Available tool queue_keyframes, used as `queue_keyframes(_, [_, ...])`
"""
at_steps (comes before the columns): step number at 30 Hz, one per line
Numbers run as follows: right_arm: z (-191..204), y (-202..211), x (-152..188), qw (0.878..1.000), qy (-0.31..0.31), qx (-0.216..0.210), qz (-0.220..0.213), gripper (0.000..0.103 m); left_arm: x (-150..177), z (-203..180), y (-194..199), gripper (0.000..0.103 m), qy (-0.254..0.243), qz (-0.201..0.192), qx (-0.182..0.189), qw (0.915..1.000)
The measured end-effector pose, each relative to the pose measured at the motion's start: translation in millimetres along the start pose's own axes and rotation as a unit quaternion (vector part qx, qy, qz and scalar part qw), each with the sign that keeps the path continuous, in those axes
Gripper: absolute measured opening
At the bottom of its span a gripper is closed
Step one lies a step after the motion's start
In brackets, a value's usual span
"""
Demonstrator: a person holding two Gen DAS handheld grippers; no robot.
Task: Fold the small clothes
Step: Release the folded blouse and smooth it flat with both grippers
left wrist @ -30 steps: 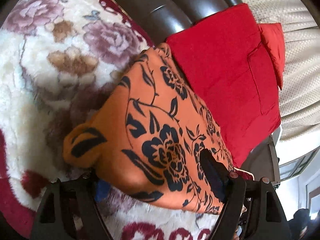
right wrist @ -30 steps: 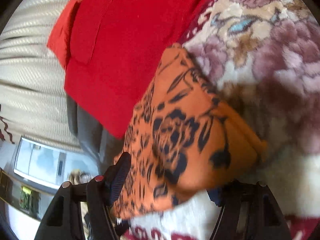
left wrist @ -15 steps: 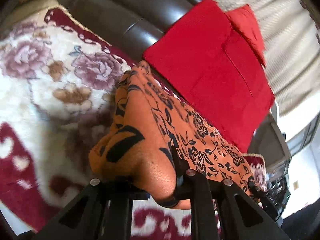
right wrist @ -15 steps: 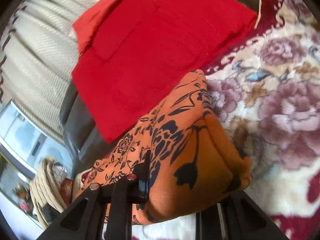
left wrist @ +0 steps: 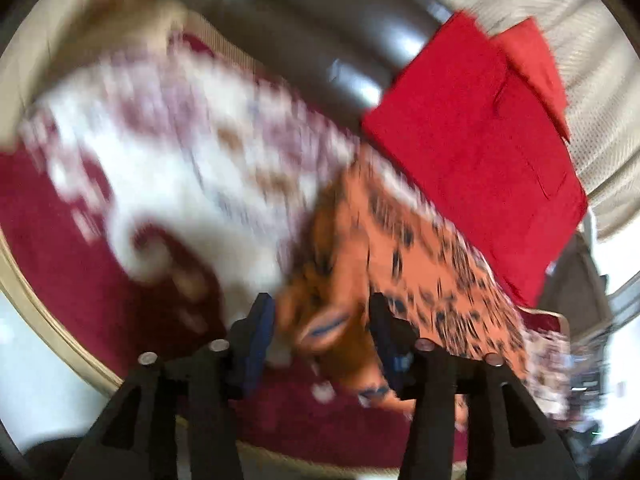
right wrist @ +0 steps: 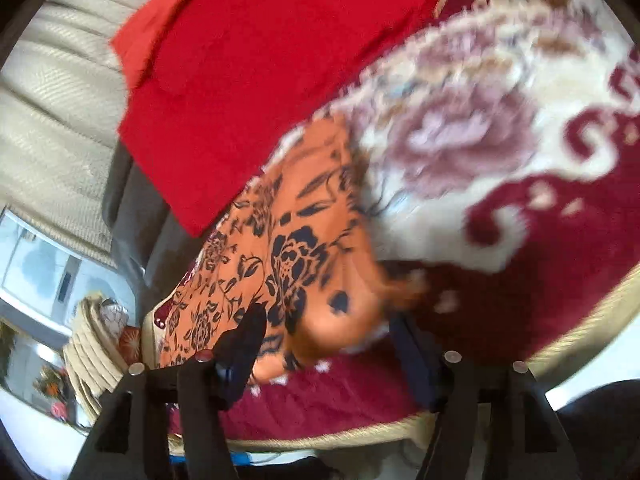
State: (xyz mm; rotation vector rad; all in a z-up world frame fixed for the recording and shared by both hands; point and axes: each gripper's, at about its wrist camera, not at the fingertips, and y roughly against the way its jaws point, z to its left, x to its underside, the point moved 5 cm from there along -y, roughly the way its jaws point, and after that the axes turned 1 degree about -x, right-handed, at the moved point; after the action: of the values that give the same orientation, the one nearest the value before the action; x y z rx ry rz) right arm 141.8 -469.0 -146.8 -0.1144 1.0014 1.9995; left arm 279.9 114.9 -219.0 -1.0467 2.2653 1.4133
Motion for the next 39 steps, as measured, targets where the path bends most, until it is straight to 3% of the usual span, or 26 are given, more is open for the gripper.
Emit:
queue_keyframes(3, [11.8, 29.6, -5.5, 0.997, 0.065, 0.023, -0.039, 0.068, -15.9, -35.5, 20.0, 0.065, -0.077, -0.061, -0.008, 0.9951])
queue_keyframes(5, [31.7, 31.7, -10.9, 0.994, 0.1, 0.01, -0.047, 0.066, -17.4, -65.5, 17.1, 0.074, -0.13, -0.06, -0.001, 0.9898])
queue_keyframes(7, [59.6, 15.4, -19.2, 0.991, 0.129, 0.0, -0.04, 0.066, -18.5, -92.2, -3.1, 0.076, -0.168, -0.025, -0.004, 0.9855])
queue_keyframes(9, [82.6, -9.9, -23.0, 0.988, 0.15, -0.008, -0.02, 0.065, -17.8, -106.3, -28.9, 0.076, -0.177, 0.009, -0.011, 0.9841])
queue_keyframes(13, [126.0, -87.1, -32.4, 0.979, 0.201, 0.02, 0.026, 0.05, -22.7, -103.3, -81.0, 0.076, -0.143, 0.065, -0.032, 0.987])
queue_keyframes(14, [130.6, -98.5, -33.2, 0.979, 0.2, 0.021, 0.034, 0.044, -22.3, -98.4, -94.2, 0.076, -0.139, 0.078, -0.047, 0.9861])
queue_keyframes(16, [138.9, -132.8, -36.5, 0.978, 0.202, 0.034, 0.05, 0.043, -17.5, -83.9, -118.5, 0.076, -0.134, 0.098, -0.089, 0.9821])
queue_keyframes(20, [124.9, -201.2, -30.9, 0.97, 0.2, 0.075, 0.114, 0.04, -7.4, -73.8, -125.4, 0.08, -0.165, 0.092, -0.1, 0.9768])
queue_keyframes(21, [124.4, -204.5, -31.9, 0.969, 0.212, 0.076, 0.103, 0.039, -7.0, -77.1, -120.6, 0.08, -0.174, 0.089, -0.098, 0.9758])
queue_keyframes(25, [125.4, -186.3, -35.7, 0.974, 0.197, 0.063, 0.097, 0.038, -4.6, -78.7, -90.0, 0.08, -0.183, 0.055, -0.077, 0.9784])
queue_keyframes(29, [120.3, -135.8, -33.1, 0.974, 0.214, 0.066, 0.044, 0.038, 4.9, -67.6, -70.2, 0.08, -0.176, 0.037, -0.087, 0.9797])
queue_keyframes(32, [100.8, -112.7, -23.4, 0.974, 0.211, 0.081, 0.029, 0.039, 19.8, -54.5, -93.4, 0.083, -0.188, 0.086, -0.13, 0.9697])
queue_keyframes(35, [79.6, -128.3, -15.7, 0.971, 0.205, 0.101, 0.067, 0.039, 16.1, -53.7, -82.4, 0.084, -0.171, 0.083, -0.118, 0.9745])
queue_keyframes(37, [85.5, -121.6, -15.1, 0.97, 0.216, 0.1, 0.053, 0.039, 16.4, -51.5, -64.3, 0.084, -0.163, 0.063, -0.11, 0.9784])
queue_keyframes(39, [93.0, -110.7, -12.2, 0.973, 0.217, 0.068, 0.046, 0.04, 22.9, -41.4, -43.5, 0.084, -0.133, 0.053, -0.098, 0.9848])
